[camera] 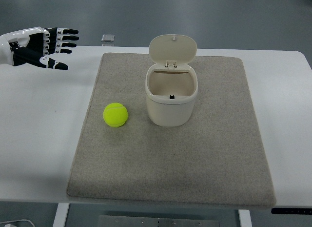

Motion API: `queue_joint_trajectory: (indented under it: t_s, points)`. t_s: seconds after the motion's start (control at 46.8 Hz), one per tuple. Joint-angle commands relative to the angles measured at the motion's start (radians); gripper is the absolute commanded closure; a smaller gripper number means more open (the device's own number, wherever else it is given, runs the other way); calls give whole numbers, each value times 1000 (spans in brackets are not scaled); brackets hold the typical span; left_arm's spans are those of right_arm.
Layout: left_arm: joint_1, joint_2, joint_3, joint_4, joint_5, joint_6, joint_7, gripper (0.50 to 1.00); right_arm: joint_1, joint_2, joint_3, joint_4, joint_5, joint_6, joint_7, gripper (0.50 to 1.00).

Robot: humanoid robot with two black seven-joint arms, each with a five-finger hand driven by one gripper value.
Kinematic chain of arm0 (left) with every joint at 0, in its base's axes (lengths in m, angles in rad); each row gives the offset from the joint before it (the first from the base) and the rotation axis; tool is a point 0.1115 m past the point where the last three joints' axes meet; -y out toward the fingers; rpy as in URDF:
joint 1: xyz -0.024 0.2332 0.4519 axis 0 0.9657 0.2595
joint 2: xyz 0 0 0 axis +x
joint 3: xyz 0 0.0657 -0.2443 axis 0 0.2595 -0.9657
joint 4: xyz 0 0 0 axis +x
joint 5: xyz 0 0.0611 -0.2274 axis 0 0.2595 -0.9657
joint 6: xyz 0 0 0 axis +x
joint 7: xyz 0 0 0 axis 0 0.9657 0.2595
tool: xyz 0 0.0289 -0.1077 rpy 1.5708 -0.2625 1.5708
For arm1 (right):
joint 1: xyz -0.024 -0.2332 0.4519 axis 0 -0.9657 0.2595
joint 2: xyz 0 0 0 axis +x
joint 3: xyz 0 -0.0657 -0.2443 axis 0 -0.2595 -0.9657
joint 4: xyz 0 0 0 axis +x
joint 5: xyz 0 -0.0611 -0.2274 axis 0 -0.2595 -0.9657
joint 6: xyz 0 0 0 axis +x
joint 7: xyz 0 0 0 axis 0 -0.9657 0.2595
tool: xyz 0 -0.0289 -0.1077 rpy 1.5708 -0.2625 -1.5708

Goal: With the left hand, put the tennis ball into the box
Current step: 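Move the left hand forward toward the yellow-green tennis ball, opening fingers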

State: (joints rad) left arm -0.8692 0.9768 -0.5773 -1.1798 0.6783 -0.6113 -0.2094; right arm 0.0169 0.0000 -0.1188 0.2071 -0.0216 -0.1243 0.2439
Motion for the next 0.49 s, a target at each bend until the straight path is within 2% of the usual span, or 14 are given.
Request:
queue_joint_trajectory:
  t_s: [0.0,0.15,0.278,0.47]
  points:
    - [-1,26,-1,-64,108,0,-51,506,0,0,1,0,0,0,0,562]
    - [3,65,-24,-171,251,0,-108,506,0,0,1,0,0,0,0,562]
    - [3,102,-35,-270,369,0,-111,508,0,0,1,0,0,0,0,562]
    - [6,95,-41,-328,585,0,-114,508,0,0,1,0,0,0,0,562]
